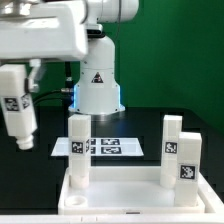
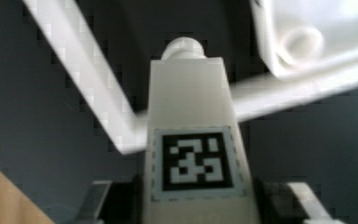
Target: Assemble desk
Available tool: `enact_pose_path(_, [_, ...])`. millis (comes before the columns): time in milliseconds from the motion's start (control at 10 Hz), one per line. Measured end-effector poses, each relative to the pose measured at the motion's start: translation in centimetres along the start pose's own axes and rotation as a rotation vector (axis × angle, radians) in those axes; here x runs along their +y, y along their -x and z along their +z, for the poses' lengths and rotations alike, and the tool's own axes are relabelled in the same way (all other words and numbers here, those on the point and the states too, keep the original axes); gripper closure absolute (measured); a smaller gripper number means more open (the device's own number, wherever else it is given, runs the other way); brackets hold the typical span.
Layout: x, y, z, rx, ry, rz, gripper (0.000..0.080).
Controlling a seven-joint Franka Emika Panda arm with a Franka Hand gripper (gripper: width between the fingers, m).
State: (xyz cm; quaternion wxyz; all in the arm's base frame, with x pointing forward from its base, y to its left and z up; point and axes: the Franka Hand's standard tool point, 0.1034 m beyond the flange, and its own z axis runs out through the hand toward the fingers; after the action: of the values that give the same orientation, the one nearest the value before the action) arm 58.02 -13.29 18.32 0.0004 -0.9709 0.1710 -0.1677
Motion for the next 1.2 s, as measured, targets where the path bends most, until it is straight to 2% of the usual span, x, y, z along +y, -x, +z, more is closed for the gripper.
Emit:
enact_pose_path(100, [-3.1, -0.9, -0.1, 0.137, -0.011, 0.01, 0.0515])
enact_pose_path(300, [-7.6, 0.0, 1.0, 0.217, -0.019, 0.005, 0.0515])
enact_pose_path(500, [-6.7, -0.1, 1.0, 0.207, -0.009, -0.009, 0.0515])
enact_pose_path(700, [-6.9, 0.1, 1.2, 0.202, -0.009, -0.013, 0.0515])
enact_pose_path(900, [-9.0, 0.2, 3.0, 0.144, -0.023, 0.051, 0.0515])
enact_pose_path(1000, [-10.0, 0.6, 3.8, 0.119, -0.021, 0.076, 0.0515])
enact_pose_path(1100, [-8.9, 0.9, 4.3, 0.188, 0.009, 0.032, 0.0515])
enact_pose_path(1200, [-8.7, 1.7, 4.7, 0.161, 0.012, 0.036, 0.0515])
